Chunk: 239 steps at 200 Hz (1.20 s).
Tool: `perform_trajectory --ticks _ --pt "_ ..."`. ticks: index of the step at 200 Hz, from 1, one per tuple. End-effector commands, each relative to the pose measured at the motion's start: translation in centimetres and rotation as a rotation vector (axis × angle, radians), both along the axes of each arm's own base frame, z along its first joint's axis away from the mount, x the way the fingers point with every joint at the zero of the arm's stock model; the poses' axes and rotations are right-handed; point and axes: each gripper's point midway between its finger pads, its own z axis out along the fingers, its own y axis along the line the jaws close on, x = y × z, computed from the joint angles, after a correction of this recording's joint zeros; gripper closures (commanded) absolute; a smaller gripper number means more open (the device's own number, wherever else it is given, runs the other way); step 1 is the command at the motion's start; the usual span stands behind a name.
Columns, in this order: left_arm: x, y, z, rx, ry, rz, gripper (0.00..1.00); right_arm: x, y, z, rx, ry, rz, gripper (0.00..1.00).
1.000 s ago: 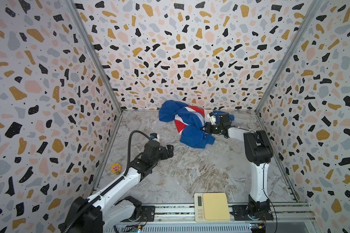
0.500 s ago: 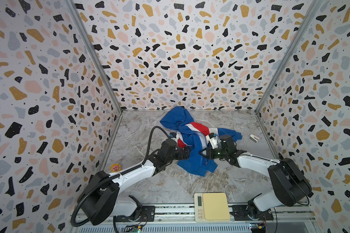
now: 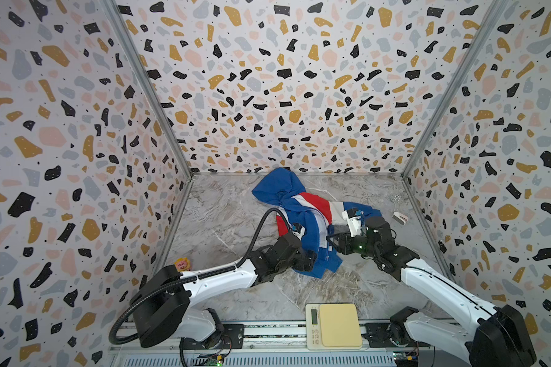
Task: Zip up the jacket
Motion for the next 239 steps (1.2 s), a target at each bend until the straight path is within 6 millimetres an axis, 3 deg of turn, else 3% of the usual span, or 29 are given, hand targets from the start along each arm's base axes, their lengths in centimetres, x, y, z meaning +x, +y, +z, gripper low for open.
perform_trajectory --ticks 1,67,156,239 --pt "0.8 0.0 -0.1 0.020 -0.005 0.041 0.14 -1.4 -0.3 -1.9 -0.008 0.057 0.018 0.63" --pt "-0.1 0.6 0.3 -0.011 -0.031 0.011 0.10 -3.1 3.1 -2.6 0.082 0.097 0.164 0.61" --pt "-1.2 3.3 -0.2 0.017 -0.084 0.011 0.03 -2.7 5.4 -5.6 0.083 0.158 0.254 0.62" --pt "-0.8 5.4 -0.4 0.019 -0.111 0.082 0.01 -3.6 8.0 -4.8 0.133 0.138 0.432 0.61"
